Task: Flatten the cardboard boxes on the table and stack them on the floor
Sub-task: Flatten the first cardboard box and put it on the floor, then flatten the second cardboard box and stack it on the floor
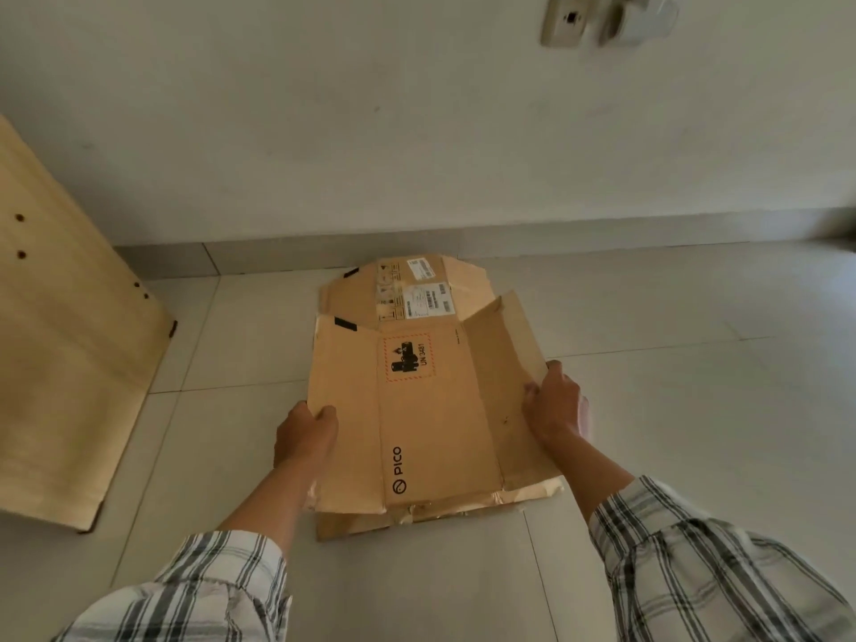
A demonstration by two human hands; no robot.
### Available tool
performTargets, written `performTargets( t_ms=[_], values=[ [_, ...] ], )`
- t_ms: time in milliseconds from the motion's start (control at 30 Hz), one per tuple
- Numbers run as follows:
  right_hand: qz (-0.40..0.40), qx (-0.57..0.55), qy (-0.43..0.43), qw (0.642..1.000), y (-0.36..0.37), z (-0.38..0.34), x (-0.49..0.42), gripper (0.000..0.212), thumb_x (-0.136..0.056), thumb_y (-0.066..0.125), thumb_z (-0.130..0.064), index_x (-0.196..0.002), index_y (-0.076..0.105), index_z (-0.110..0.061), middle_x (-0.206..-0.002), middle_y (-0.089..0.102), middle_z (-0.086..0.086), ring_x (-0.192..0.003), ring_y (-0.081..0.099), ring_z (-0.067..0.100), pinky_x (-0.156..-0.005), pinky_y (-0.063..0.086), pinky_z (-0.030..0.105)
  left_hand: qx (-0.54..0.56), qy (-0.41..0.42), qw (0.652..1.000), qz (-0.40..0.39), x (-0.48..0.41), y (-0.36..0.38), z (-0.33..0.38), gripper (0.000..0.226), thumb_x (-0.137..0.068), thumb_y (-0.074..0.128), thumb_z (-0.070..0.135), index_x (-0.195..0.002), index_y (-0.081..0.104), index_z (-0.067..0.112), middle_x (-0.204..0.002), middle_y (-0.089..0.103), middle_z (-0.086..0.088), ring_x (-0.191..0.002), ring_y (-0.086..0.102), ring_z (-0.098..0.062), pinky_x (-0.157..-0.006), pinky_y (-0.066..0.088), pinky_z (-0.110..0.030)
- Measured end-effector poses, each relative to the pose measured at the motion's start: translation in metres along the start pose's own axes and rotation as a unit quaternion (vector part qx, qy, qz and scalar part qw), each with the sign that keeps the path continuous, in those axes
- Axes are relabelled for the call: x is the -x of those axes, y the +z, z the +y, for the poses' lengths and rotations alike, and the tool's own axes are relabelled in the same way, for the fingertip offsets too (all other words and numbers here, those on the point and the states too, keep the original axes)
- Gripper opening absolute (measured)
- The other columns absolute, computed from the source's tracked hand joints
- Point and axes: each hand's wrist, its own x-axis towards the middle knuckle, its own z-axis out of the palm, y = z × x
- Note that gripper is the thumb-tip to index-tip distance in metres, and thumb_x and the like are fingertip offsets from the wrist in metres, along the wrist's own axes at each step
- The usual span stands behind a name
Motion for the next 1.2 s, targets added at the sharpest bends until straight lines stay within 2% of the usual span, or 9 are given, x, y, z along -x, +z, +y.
performTargets(
  t_ms=[200, 367, 500, 567, 633, 733, 900, 1067, 1200],
  values=[
    [-0.038, -0.001, 0.050, 0.998, 0.053, 0.028, -0.001, 0.028, -0.099, 0.052, -0.018, -0.125, 0.050, -0.007, -0.115, 0.065, 0.014, -0.098, 0.065, 0.030, -0.081, 0.054, 0.041, -0.115, -0.001, 0.988, -0.098, -0.033, 0.024, -0.032, 0.034, -0.095, 0.056, 0.023, -0.124, 0.060, 0.007, -0.115, 0.066, -0.014, -0.091, 0.061, -0.029, -0.076, 0.050, -0.031],
    [-0.086, 0.049, 0.092, 0.991, 0.066, 0.041, -0.013, 0.058, -0.097, 0.049, -0.009, -0.150, 0.028, -0.005, -0.139, 0.049, 0.018, -0.122, 0.053, 0.035, -0.098, 0.048, 0.046, -0.189, 0.029, 0.980, -0.063, -0.035, 0.031, -0.044, 0.073, -0.091, 0.064, 0.023, -0.149, 0.020, 0.020, -0.124, 0.055, -0.012, -0.089, 0.059, -0.030, -0.066, 0.046, -0.033],
    [-0.190, 0.096, 0.060, 0.975, 0.078, 0.043, -0.010, 0.106, -0.086, 0.070, -0.037, -0.155, -0.009, -0.027, -0.156, 0.014, 0.020, -0.137, 0.030, 0.040, -0.107, 0.036, 0.053, -0.329, 0.066, 0.932, -0.139, -0.028, 0.041, -0.039, 0.111, -0.079, 0.077, 0.038, -0.152, -0.006, 0.052, -0.157, 0.001, -0.011, -0.132, 0.036, -0.037, -0.098, 0.047, -0.047],
    [-0.231, 0.143, 0.033, 0.962, 0.090, 0.046, -0.007, 0.113, -0.077, 0.073, -0.057, -0.153, -0.008, -0.040, -0.160, -0.014, 0.019, -0.144, 0.010, 0.046, -0.113, 0.021, 0.061, -0.386, 0.047, 0.900, -0.195, -0.024, 0.051, -0.041, 0.125, -0.067, 0.083, 0.057, -0.149, -0.012, 0.058, -0.155, -0.038, -0.007, -0.147, 0.001, -0.045, -0.115, 0.026, -0.061],
    [-0.257, 0.179, -0.020, 0.950, 0.102, 0.050, -0.006, 0.099, -0.083, 0.064, -0.062, -0.153, -0.003, -0.043, -0.159, -0.027, 0.012, -0.147, -0.007, 0.046, -0.113, 0.008, 0.068, -0.428, 0.073, 0.875, -0.214, -0.023, 0.057, -0.046, 0.130, -0.063, 0.080, 0.066, -0.148, -0.018, 0.054, -0.152, -0.048, -0.003, -0.147, -0.021, -0.046, -0.113, 0.004, -0.070],
    [-0.278, 0.204, -0.075, 0.935, 0.106, 0.049, -0.007, 0.083, -0.092, 0.055, -0.054, -0.155, 0.002, -0.039, -0.165, -0.008, 0.002, -0.150, 0.000, 0.036, -0.111, 0.011, 0.070, -0.436, 0.113, 0.863, -0.228, -0.028, 0.059, -0.048, 0.130, -0.067, 0.080, 0.063, -0.155, -0.012, 0.042, -0.165, -0.023, 0.000, -0.151, -0.005, -0.039, -0.118, 0.014, -0.063],
    [-0.220, 0.242, -0.138, 0.935, 0.074, 0.008, -0.001, 0.056, -0.097, 0.055, -0.039, -0.146, 0.034, -0.025, -0.145, 0.045, 0.003, -0.126, 0.052, 0.027, -0.102, 0.044, 0.047, -0.451, 0.133, 0.852, -0.231, -0.029, 0.038, -0.007, 0.092, -0.085, 0.068, 0.047, -0.158, 0.016, 0.025, -0.163, 0.019, -0.008, -0.145, 0.026, -0.036, -0.114, 0.034, -0.051],
    [-0.166, 0.228, -0.191, 0.940, -0.032, -0.084, 0.020, 0.043, -0.098, 0.050, -0.035, -0.139, 0.043, -0.024, -0.114, 0.065, 0.004, -0.093, 0.066, 0.025, -0.073, 0.052, 0.036, -0.375, 0.174, 0.890, -0.193, 0.018, -0.042, 0.093, 0.043, -0.092, 0.056, 0.037, -0.128, 0.058, 0.014, -0.120, 0.061, -0.004, -0.114, 0.060, -0.026, -0.093, 0.051, -0.039],
    [-0.117, 0.209, -0.217, 0.946, -0.166, -0.179, 0.035, 0.034, -0.098, 0.048, -0.028, -0.132, 0.051, -0.023, -0.107, 0.069, 0.004, -0.088, 0.068, 0.026, -0.069, 0.051, 0.032, -0.327, 0.201, 0.912, -0.146, 0.081, -0.146, 0.199, 0.020, -0.091, 0.054, 0.028, -0.104, 0.063, 0.014, -0.103, 0.066, -0.001, -0.091, 0.064, -0.022, -0.079, 0.053, -0.034]
  ],
)
